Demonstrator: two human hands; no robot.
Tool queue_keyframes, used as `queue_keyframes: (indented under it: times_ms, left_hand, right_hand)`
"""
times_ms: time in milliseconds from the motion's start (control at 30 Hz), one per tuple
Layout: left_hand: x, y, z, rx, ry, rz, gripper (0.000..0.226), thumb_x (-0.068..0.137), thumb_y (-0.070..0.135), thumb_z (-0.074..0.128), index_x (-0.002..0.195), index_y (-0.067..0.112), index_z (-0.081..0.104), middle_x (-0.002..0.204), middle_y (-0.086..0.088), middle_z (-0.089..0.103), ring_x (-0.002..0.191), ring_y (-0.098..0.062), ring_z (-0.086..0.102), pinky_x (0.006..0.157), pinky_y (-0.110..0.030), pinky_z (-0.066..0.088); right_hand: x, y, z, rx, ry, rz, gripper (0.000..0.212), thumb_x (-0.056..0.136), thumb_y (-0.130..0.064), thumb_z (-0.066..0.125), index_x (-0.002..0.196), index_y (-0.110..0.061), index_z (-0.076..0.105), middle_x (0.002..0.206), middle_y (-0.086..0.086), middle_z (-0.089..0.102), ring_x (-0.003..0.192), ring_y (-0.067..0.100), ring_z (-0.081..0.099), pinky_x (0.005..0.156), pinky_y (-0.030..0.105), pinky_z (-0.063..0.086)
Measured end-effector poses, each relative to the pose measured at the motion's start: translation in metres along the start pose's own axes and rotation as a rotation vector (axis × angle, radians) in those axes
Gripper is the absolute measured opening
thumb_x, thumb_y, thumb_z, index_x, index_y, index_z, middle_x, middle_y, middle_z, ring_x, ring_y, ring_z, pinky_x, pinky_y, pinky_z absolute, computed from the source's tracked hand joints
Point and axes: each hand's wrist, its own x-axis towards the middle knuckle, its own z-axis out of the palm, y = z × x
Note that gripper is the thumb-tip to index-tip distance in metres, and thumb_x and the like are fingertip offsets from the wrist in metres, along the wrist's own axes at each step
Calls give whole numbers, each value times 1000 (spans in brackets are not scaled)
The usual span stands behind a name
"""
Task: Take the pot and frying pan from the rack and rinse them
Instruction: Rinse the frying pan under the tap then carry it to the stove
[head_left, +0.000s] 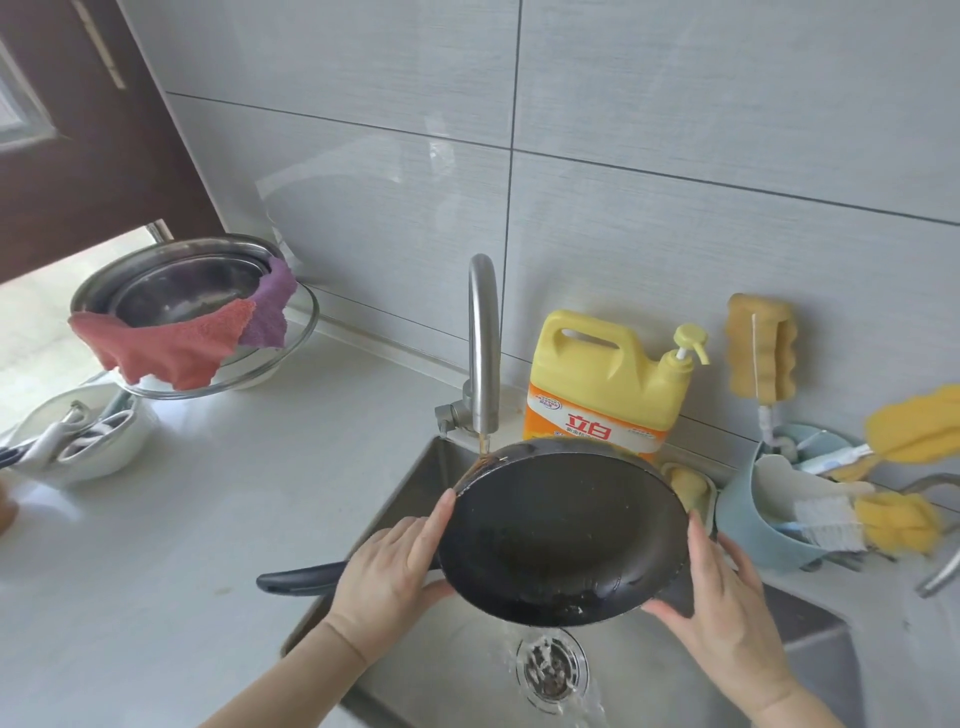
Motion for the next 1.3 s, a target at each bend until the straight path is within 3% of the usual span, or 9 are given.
queue_keyframes:
  times_ms: [133,267,400,533,733,867,1000,1100,1300]
  left_hand:
    - [-12,-7,-12,80,-3,-17,100,81,61,54,155,12,9,85,-1,68,71,-16,65,58,-28,52]
    - [-36,-21,-22,177,12,-59,94,76,68,53,145,10,25,77,-2,68,62,-18,65,53,-29,52]
    - [-54,-31,-30,233,41,-54,85,87,72,38,140,6,31,75,-6,68,54,-23,65,45,-30,51]
    - [-59,-35,-32,241,72,-31,84,90,71,34,139,3,32,78,-10,69,55,-25,66,44,-31,51]
    - [-43,-23,-19,223,44,13,85,88,70,39,143,7,26,80,-5,70,63,-20,67,54,-29,54]
    - [-21,-4,-7,202,49,81,82,90,64,43,145,6,25,87,-2,69,73,-16,63,60,-28,50]
    - [0,19,1,138,74,174,79,95,60,42,149,7,19,87,-3,68,73,-17,63,58,-30,50]
    - [13,35,-1,123,120,222,77,95,57,44,148,7,19,82,-3,65,69,-17,61,55,-30,47]
    - [40,57,-19,146,307,308,90,83,50,66,147,7,20,97,-2,53,81,-17,51,64,-30,41]
  right_hand:
    - [9,-14,9,-6,-30,-19,127,38,-34,99,139,5,31,107,18,70,102,17,52,107,37,26]
    - [17,-33,23,33,-85,-129,137,44,-36,98,151,-6,17,124,15,65,113,17,49,113,34,18]
    - [31,-60,27,-4,-114,-177,122,41,-44,97,137,3,38,126,10,65,115,18,45,107,40,34]
    - [34,-64,32,59,-158,-170,119,50,-38,96,142,1,33,134,9,60,119,14,50,110,41,29]
    - [23,-42,19,39,-127,-122,124,48,-36,97,143,4,28,129,12,63,114,15,53,118,32,12]
    - [12,-19,7,36,-110,-13,128,40,-37,98,140,5,31,111,15,70,102,18,59,110,38,26]
    - [4,2,-16,-27,44,-16,98,78,-61,65,141,4,26,112,22,68,96,31,68,109,41,28]
    - [3,10,-40,-73,133,-76,89,92,-68,32,134,11,31,110,26,66,103,27,53,103,47,31]
    - [5,23,-79,-179,349,-104,83,86,-58,53,132,10,35,114,20,61,95,27,56,107,49,35]
